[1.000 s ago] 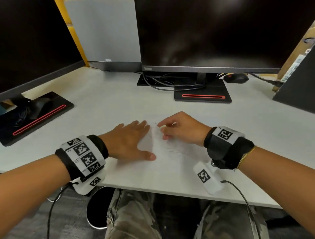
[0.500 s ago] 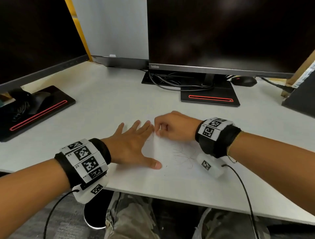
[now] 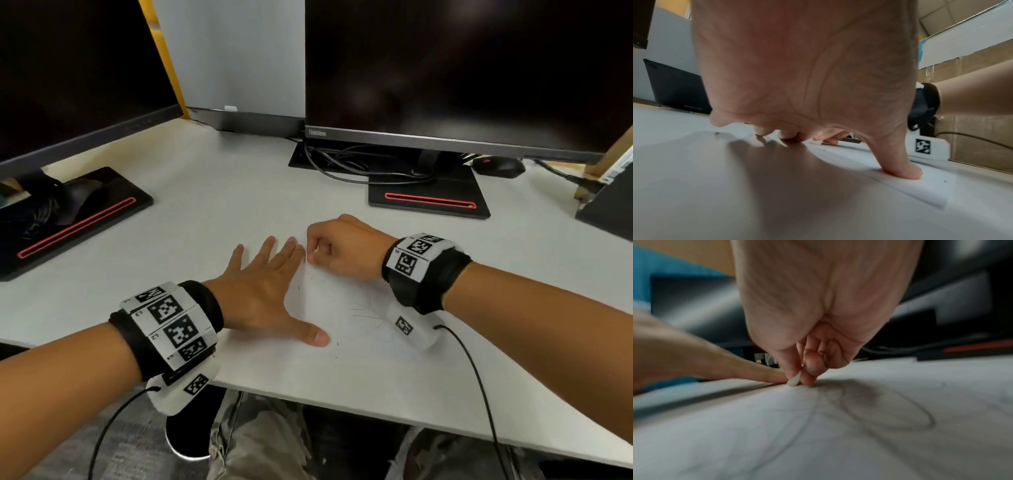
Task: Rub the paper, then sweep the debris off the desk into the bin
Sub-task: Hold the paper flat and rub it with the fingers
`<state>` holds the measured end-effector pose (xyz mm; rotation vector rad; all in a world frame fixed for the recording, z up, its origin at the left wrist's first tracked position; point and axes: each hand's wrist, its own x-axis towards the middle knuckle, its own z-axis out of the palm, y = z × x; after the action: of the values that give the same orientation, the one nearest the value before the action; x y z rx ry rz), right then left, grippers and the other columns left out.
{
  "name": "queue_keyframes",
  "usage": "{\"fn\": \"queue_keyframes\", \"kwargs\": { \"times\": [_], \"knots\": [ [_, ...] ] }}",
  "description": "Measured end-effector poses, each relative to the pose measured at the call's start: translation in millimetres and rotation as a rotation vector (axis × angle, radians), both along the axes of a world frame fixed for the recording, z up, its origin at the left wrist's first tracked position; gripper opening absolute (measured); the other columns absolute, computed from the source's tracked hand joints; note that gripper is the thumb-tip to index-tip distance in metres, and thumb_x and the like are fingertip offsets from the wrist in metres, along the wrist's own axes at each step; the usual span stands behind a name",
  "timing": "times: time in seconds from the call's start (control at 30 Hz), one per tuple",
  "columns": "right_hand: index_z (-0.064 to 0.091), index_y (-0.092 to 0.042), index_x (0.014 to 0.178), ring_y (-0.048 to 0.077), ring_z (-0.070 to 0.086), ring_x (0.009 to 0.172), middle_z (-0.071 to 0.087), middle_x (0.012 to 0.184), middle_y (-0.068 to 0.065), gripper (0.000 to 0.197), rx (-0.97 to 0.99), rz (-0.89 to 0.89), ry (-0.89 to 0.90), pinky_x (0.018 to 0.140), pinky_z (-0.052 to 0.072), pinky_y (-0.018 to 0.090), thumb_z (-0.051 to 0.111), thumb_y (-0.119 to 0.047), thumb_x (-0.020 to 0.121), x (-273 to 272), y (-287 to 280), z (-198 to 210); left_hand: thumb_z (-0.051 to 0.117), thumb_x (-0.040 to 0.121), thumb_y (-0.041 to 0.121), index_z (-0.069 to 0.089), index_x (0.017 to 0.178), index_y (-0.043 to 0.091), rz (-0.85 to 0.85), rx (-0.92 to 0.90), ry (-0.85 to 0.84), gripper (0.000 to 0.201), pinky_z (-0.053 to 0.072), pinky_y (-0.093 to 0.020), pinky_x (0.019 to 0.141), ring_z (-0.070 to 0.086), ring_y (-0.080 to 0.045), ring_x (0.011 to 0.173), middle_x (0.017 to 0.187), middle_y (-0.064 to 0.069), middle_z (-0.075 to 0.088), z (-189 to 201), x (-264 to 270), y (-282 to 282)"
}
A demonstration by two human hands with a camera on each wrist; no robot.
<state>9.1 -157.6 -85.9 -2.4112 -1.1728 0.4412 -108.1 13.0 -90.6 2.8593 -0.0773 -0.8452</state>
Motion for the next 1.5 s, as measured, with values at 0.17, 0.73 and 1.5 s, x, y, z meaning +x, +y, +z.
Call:
{"fn": "queue_keyframes", "kwargs": {
  "times": [0.17, 0.73, 1.5],
  "knots": [
    [0.074, -0.019, 0.099, 0.011, 0.062, 0.067, 0.075, 0.08, 0.006, 0.004, -0.026, 0.043, 0.103, 0.066, 0.048, 0.018, 0.07, -0.021, 0.1, -1, 2, -3, 0.048, 0.053, 0.109, -0.032, 0.159, 0.036, 0.002, -0.017, -0.001, 0.151, -0.021, -0.059, 0.125, -0.042, -0.015, 0.151, 0.166, 0.014, -0.039, 1, 0, 0],
    [0.072, -0.019, 0.1, 0.016, 0.066, 0.07, 0.073, 0.072, 0.0, 0.007, -0.014, -0.009, 0.036, 0.067, 0.048, 0.017, 0.065, -0.018, 0.102, 7, -9, -1, 0.047, 0.055, 0.108, -0.032, 0.16, 0.028, -0.005, 0.017, 0.012, 0.154, -0.02, -0.06, 0.125, -0.04, -0.017, 0.152, 0.166, 0.012, -0.039, 6, 2, -3],
    [0.072, -0.018, 0.107, 0.001, 0.056, 0.064, 0.066, 0.073, -0.005, 0.008, -0.005, 0.049, 0.027, 0.066, 0.042, 0.017, 0.065, -0.021, 0.104, -8, -24, 1, 0.049, 0.054, 0.107, -0.029, 0.161, 0.031, -0.027, 0.045, 0.028, 0.153, -0.02, -0.061, 0.124, -0.039, -0.016, 0.153, 0.167, 0.015, -0.038, 9, 8, -2]
  ]
}}
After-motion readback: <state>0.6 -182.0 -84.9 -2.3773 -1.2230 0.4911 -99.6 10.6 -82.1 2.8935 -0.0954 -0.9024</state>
